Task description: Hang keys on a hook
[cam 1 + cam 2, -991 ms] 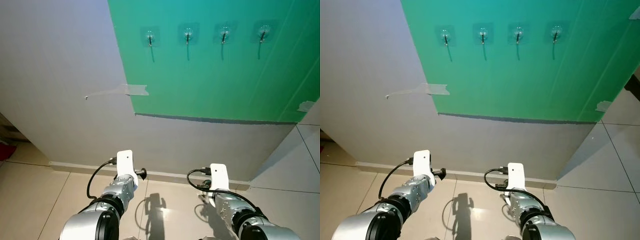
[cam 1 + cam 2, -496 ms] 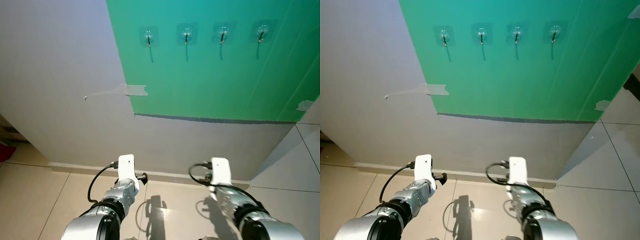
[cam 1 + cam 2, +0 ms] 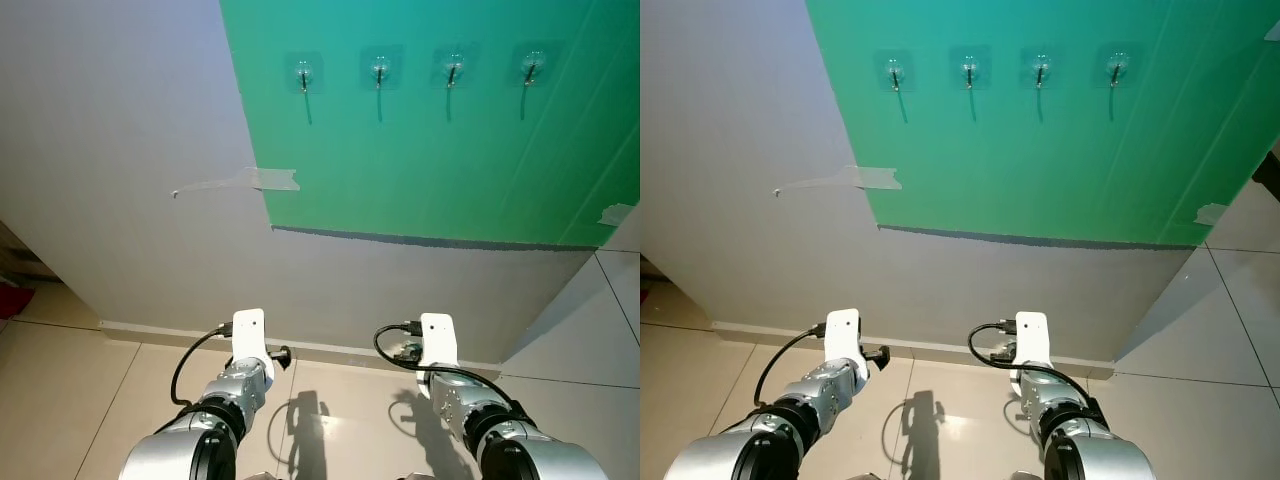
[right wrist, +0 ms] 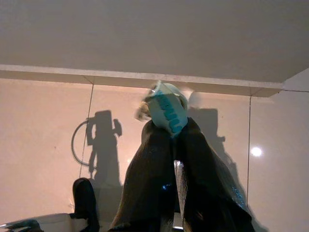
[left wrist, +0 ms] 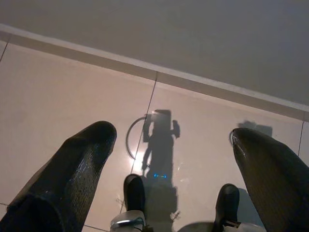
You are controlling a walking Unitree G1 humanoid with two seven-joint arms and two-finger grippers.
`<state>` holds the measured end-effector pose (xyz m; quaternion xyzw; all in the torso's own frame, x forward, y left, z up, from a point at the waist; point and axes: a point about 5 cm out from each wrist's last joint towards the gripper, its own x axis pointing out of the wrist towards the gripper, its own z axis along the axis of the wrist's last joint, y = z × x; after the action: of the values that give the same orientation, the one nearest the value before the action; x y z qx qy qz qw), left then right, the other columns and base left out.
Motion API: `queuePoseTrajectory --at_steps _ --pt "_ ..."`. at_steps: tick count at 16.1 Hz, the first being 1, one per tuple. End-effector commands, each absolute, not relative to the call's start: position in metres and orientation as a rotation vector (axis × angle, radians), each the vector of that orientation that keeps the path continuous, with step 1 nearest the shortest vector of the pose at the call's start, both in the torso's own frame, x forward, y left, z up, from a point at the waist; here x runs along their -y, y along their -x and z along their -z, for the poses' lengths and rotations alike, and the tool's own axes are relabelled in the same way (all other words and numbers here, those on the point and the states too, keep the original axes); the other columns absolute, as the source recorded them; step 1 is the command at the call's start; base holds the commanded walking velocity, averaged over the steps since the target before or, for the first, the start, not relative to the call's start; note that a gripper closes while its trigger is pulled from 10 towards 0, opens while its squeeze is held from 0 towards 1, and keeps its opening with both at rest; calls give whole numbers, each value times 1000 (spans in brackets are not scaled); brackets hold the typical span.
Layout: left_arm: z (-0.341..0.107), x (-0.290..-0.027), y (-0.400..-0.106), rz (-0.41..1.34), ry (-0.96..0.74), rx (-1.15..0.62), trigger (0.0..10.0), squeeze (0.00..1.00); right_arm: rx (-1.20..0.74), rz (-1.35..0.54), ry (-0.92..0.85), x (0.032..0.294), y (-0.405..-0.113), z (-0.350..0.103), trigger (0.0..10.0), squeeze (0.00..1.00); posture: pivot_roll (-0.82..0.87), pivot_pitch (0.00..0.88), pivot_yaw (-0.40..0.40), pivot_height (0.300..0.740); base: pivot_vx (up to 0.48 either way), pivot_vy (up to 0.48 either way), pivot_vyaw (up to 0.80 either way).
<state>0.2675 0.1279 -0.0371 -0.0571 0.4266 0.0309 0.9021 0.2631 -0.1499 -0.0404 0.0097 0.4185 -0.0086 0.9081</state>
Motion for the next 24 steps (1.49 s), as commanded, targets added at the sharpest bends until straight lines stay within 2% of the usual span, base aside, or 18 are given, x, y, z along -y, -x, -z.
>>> queuePoseTrajectory --at_steps 1,9,12,13,17,24 --pt "39 -131 -265 -78 105 -888 10000 0 -874 4 -4 148 -261 42 0 0 -159 0 64 740 0 0 0" --pt "43 -133 -260 -81 99 -901 10000 0 -878 1 -6 147 -259 44 0 0 -165 0 74 740 0 0 0" --pt "34 -134 -272 -85 119 -836 10000 0 -800 -1 8 146 -273 33 0 0 -155 0 72 740 0 0 0" --pt "25 -131 -282 -54 85 -766 10000 0 -732 -12 50 144 -282 24 0 0 -151 0 69 740 0 0 0" --pt "18 -136 -288 -72 80 -705 10000 0 -670 16 60 147 -289 17 0 0 -146 0 65 740 0 0 0" --pt "19 -137 -287 -73 68 -707 10000 0 -665 35 56 151 -289 16 0 0 -146 0 63 740 0 0 0"
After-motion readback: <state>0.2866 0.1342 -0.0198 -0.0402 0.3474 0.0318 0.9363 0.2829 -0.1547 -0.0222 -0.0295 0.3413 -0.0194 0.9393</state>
